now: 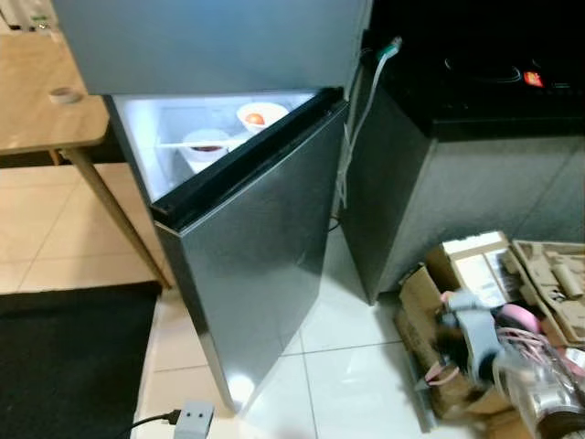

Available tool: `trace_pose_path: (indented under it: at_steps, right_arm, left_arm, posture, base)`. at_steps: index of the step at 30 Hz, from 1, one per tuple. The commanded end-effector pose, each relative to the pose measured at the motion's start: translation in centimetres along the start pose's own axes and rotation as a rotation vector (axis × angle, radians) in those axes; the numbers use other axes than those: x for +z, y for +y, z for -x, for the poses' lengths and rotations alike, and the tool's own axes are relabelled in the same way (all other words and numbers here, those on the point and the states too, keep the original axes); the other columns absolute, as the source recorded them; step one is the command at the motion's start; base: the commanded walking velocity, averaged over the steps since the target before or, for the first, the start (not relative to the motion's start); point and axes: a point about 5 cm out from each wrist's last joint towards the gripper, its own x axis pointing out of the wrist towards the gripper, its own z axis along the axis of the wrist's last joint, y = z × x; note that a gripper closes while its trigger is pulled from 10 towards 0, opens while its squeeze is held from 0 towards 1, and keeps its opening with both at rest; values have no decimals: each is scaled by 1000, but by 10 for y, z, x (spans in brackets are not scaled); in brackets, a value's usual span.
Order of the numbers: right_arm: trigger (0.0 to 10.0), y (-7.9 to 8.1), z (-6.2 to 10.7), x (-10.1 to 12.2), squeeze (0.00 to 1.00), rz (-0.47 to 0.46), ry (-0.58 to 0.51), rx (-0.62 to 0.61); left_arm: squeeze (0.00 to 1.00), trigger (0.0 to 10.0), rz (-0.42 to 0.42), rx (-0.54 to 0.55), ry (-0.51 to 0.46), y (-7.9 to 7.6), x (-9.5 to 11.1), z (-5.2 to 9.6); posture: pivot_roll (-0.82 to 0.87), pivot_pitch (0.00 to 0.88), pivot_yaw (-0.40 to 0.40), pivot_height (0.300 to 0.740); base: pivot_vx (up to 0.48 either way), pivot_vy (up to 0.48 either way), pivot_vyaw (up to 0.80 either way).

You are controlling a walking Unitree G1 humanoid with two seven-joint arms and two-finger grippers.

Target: Restocking fridge

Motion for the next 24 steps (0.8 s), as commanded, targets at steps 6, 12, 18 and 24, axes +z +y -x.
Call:
trace_pose_path:
  at_steps: [6,12,18,24]
  right_arm:
    - [10000,13,1,-47,0,-74,177,-98]
    - [10000,36,9,-95,0,-147,349,-177]
    - [10000,52,13,-116,0,-199,416,-186]
    - [10000,67,17,-130,0,-197,474,-166]
  left_arm:
    - [0,10000,3,3,37,-3,-9,1]
    - [0,10000,-56,34,53,1,-7,1]
    - [0,10000,-82,79,47,5,-4,1]
    - [0,10000,-97,97,24,6,1,0]
  posture:
    - [-2,0,-68,740]
    - [6,0,-65,740]
    - [-2,0,-57,740]
    - [-12,0,-47,740]
  base:
    - [0,0,632]
    - [0,0,635]
    - [0,0,636]
    - [0,0,638]
